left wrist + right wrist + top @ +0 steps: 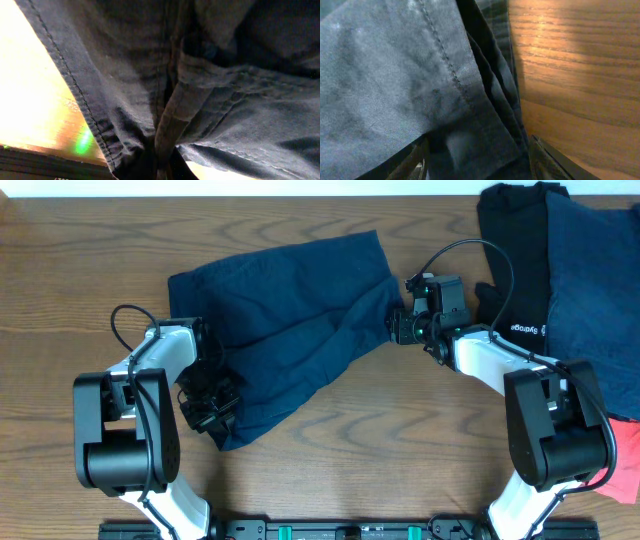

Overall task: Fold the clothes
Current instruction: 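Grasp the shorts' right end with the right gripper, then stretch the shorts between both grippers, pulling ends apart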

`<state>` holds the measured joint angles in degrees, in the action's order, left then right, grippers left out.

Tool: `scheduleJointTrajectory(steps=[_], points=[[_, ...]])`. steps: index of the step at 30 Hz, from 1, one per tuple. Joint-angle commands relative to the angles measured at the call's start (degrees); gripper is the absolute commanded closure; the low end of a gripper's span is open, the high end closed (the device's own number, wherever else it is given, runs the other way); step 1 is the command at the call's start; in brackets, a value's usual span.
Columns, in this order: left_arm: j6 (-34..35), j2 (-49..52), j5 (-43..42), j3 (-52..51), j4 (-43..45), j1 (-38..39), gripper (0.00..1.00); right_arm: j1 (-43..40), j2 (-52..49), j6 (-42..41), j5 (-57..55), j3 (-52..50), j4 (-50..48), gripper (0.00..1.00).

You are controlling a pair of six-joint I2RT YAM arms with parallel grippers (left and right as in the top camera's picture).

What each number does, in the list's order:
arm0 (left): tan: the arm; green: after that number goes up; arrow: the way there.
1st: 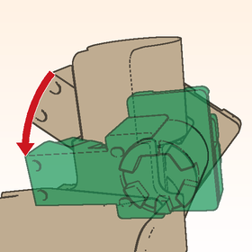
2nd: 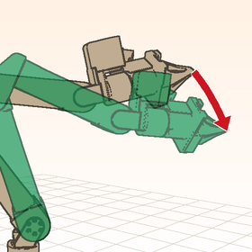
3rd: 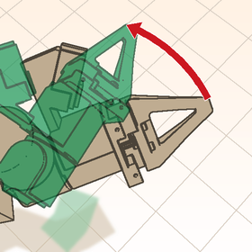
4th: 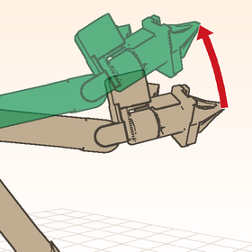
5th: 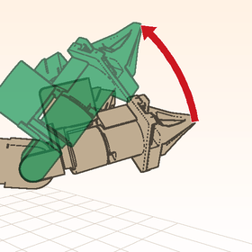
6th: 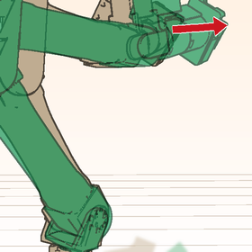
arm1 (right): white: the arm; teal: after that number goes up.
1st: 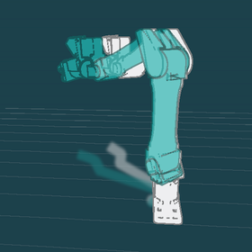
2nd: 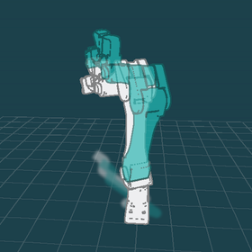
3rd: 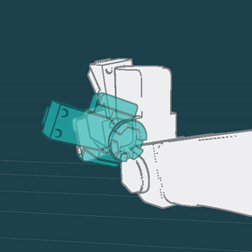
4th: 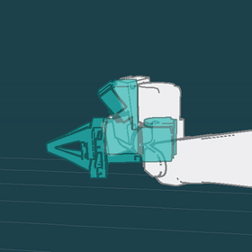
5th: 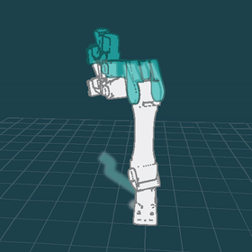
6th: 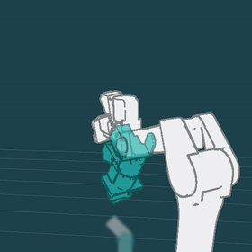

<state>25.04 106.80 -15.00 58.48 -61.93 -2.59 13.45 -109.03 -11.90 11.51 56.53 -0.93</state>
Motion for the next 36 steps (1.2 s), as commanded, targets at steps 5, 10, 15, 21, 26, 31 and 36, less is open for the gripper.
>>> scheduleJointTrajectory(steps=[5,10,15,21,26,31,36], points=[[-0.8,-1.1,0.7,0.5,0.1,-0.2,0.94,0.2,0.0,-0.1,0.9,0.5,0.7,0.42],[-1.0,-1.1,0.7,0.5,0.1,-0.2,0.94,0.3,0.0,-0.1,2.1,0.5,1.0,0.56],[-1.0,-1.1,0.7,0.5,0.1,-0.2,0.94,0.2,0.0,-0.1,2.0,0.5,1.0,0.72],[-1.0,-1.1,0.8,0.5,0.2,-0.2,0.94,0.2,0.0,-1.7,0.9,0.5,1.4,0.99],[-2.4,-1.1,0.8,0.9,1.4,-0.3,0.94,-1.1,2.8,-4.0,0.7,1.2,3.8,0.99],[-6.0,-1.3,1.2,4.3,-4.1,-1.6,0.94,-4.7,14.3,-6.5,0.4,4.2,21.3,0.99],[-10.3,-2.8,1.7,8.7,-12.5,-3.7,0.94,-8.3,26.9,-6.5,-0.2,5.6,44.6,0.99]])
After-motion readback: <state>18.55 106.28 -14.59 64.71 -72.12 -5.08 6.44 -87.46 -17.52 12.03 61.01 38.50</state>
